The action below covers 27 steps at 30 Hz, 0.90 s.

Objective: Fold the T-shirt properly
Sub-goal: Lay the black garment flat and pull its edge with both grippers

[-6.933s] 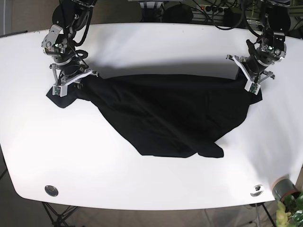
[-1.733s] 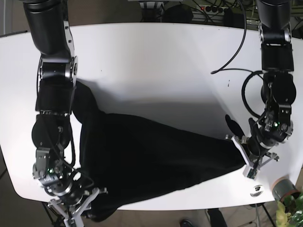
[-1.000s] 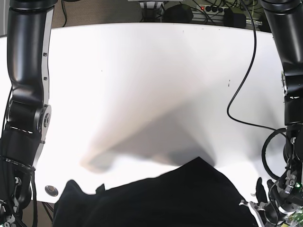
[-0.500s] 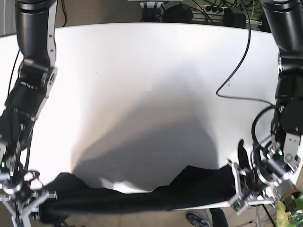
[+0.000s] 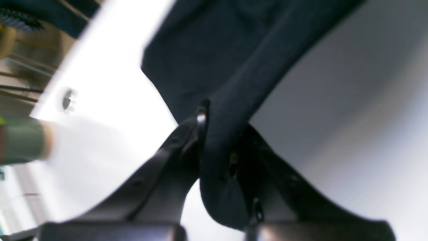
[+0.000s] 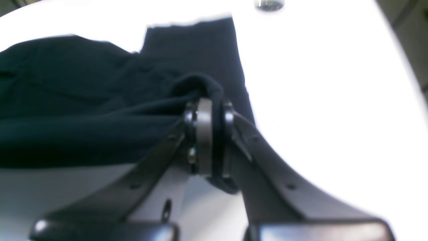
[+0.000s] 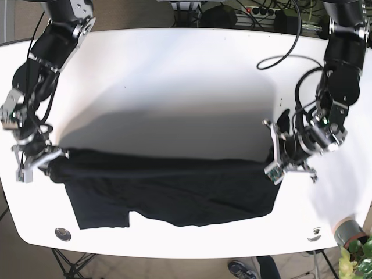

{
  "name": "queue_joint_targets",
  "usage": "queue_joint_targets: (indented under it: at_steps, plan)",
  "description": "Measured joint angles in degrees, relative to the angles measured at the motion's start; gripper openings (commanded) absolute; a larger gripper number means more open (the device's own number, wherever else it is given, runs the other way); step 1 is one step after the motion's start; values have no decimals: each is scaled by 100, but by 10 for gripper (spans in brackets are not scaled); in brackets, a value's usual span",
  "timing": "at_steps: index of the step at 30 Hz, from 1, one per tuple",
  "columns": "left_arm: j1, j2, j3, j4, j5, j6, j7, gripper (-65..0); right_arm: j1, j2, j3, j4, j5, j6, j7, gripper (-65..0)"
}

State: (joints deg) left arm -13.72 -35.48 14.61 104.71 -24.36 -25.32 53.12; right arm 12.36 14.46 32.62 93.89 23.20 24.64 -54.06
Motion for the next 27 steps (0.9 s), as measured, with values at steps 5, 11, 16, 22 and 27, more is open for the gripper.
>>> queue_joint_targets:
  at_steps: [5, 11, 16, 22, 27]
  plan:
    - [761, 4, -210, 55, 15, 2, -4, -650, -629, -251, 258, 20, -72, -28, -35, -631]
    - [1499, 133, -323, 79, 55, 22, 0, -650, -1115, -393, 286, 243, -44, -37, -2, -631]
    - [2031, 133, -332, 251, 24, 15, -7, -650, -1436, -640, 629, 505, -52, -24, -13, -631]
    - [2516, 179, -603, 251, -4, 9, -52, -650, -1849, -813, 667, 586, -28, -22, 26, -631]
    - [2863, 164, -1010, 251, 68, 22, -28, -650, -2179, -942, 669, 581, -33, -22, 4, -631]
